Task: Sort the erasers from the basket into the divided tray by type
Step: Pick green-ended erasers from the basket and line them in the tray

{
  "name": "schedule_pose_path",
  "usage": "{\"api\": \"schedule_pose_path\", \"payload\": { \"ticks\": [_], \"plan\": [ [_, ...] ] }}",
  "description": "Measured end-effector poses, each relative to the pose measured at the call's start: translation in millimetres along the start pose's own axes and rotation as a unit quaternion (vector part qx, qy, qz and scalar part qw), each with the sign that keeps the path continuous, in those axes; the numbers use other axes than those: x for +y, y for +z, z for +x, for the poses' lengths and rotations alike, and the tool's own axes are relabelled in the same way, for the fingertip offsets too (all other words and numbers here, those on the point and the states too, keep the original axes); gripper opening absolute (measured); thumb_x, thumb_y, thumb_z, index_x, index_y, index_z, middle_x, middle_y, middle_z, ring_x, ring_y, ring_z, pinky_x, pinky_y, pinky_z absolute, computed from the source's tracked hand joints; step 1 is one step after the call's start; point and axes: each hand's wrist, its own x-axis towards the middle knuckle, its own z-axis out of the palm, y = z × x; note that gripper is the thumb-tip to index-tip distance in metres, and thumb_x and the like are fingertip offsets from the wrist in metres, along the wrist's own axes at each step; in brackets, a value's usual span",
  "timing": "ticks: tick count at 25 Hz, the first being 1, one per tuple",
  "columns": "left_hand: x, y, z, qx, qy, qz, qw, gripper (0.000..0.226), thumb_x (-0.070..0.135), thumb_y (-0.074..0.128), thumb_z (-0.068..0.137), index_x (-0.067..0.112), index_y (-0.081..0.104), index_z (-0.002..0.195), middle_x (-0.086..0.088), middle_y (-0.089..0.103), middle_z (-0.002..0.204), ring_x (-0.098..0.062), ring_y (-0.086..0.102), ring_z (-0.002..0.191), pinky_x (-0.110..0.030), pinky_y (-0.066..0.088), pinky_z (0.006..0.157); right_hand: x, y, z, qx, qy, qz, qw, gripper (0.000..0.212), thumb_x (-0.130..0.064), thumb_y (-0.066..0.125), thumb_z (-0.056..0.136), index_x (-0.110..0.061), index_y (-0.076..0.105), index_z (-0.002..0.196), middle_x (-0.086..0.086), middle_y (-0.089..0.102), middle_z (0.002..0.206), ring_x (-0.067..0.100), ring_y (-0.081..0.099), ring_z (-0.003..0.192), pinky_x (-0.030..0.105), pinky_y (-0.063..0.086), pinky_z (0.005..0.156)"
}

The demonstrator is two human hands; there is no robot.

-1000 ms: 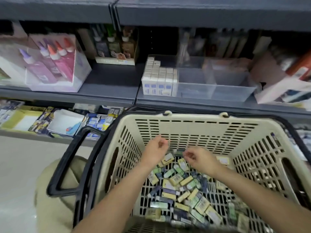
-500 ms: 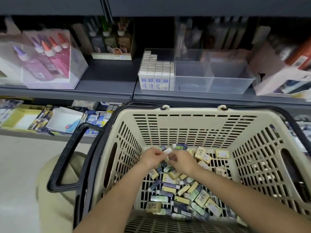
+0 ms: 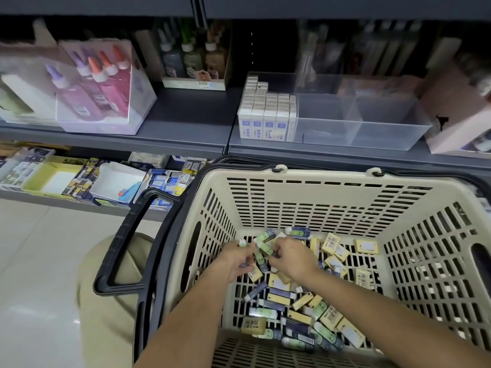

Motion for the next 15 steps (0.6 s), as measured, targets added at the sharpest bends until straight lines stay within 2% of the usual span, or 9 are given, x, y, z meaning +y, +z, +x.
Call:
{"api": "schedule_pose_path", "payload": {
  "ticks": [3,6,8,10,12,15],
  "plan": [
    [-0.4,-1.5,0.6,-0.04,0.006,-0.046,0.998,0.012,0.009,0.064,0.087,0.005,0.061,0.098,-0.01,0.064,0.095,-0.019,0.059,0.087,-0.035,0.051,0.087,-5.1,1.4,-2.0,-0.002,0.007,0.086,0.996,0.018,-0.037,0.059,0.083,-0.02,0.055,0.081,-0.003,0.058,0.075,0.017,0.058,0.074,0.028,0.045,0.06],
    [1.3,-1.5,-2.1,-0.077,0.003,-0.064,0.995,0.016,0.013,0.062,0.089,0.008,0.06,0.104,-0.012,0.065,0.105,-0.024,0.06,0.094,-0.04,0.049,0.093,-16.7,6.4,0.1,-0.027,-0.007,0.112,0.993,0.028,-0.041,0.062,0.082,-0.014,0.059,0.089,0.0,0.061,0.083,0.019,0.058,0.081,0.032,0.048,0.068],
    [0.7,-1.2,-1.6,-0.062,0.003,-0.025,0.998,0.016,0.02,0.059,0.092,0.012,0.058,0.105,-0.013,0.063,0.11,-0.027,0.059,0.092,-0.043,0.051,0.088,-17.8,6.3,2.6,-0.045,-0.001,0.075,0.996,0.037,-0.05,0.062,0.08,-0.015,0.058,0.089,0.0,0.062,0.086,0.019,0.059,0.082,0.032,0.046,0.065],
    [-0.5,0.6,-0.4,-0.05,0.011,-0.008,0.999,0.019,0.022,0.056,0.094,0.012,0.054,0.11,-0.016,0.061,0.113,-0.027,0.06,0.088,-0.042,0.053,0.079,-18.8,4.0,4.1,-0.055,-0.012,-0.011,0.998,0.041,-0.059,0.057,0.079,-0.018,0.052,0.076,-0.002,0.058,0.081,0.018,0.058,0.08,0.029,0.04,0.055],
    [-1.1,3.4,0.8,-0.041,0.037,0.01,0.998,0.018,0.022,0.054,0.095,0.012,0.054,0.11,-0.015,0.062,0.111,-0.024,0.061,0.081,-0.039,0.056,0.071,-22.6,-1.9,7.5,-0.072,-0.021,-0.061,0.995,0.045,-0.061,0.056,0.079,-0.021,0.043,0.064,-0.004,0.053,0.073,0.018,0.057,0.076,0.027,0.03,0.048],
    [-0.4,3.8,2.5,-0.006,0.078,-0.018,0.997,0.009,0.022,0.055,0.094,0.016,0.055,0.102,-0.011,0.063,0.104,-0.022,0.062,0.085,-0.039,0.058,0.064,-25.6,-10.0,10.1,-0.1,-0.018,-0.108,0.989,0.047,-0.06,0.063,0.074,-0.018,0.045,0.063,-0.004,0.052,0.068,0.017,0.058,0.073,0.025,0.033,0.05]
  ]
}}
